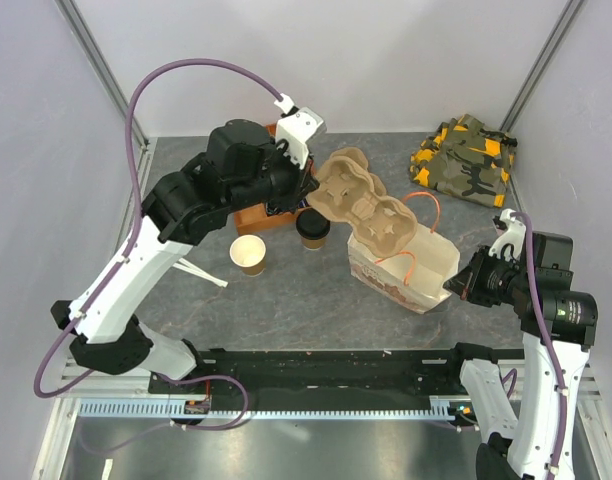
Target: Pack the takeout coffee
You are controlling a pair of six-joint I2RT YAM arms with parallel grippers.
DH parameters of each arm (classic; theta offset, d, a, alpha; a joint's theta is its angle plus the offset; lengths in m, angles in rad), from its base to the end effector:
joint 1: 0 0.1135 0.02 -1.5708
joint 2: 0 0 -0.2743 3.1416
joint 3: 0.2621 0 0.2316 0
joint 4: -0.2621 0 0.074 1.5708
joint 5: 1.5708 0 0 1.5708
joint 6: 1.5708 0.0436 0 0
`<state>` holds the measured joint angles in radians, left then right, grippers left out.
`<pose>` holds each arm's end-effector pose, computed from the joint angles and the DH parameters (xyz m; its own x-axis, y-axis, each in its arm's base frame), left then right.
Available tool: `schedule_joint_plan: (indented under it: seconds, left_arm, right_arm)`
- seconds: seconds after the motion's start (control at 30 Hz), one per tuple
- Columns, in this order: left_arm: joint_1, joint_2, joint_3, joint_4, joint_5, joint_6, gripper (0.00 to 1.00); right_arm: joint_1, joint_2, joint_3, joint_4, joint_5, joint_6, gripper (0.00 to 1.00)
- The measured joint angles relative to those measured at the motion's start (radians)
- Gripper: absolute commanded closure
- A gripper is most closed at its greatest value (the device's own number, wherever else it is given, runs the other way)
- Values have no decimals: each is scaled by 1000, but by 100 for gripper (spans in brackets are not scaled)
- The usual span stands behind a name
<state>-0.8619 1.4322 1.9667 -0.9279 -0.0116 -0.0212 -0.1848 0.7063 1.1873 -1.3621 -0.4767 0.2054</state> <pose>0.1649 -0.1914 0.5057 -0.2654 0.2769 -0.9235 0.7466 0.6651 -0.0151 0.0564 0.0098 0.3613 -0.7676 0.3279 -0.5507 0.0335 0.8786 0.4763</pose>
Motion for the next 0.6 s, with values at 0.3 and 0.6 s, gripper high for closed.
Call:
schedule_joint_plan:
  seconds: [0.3, 0.6]
  left_arm:
    - [-64, 35, 30, 12, -141, 4, 98]
    - [-18, 47, 100, 12, -172, 21, 98]
  right_arm:
    - [0, 0, 0, 0, 5, 0, 100]
    - [2, 0, 0, 0, 7, 0, 100]
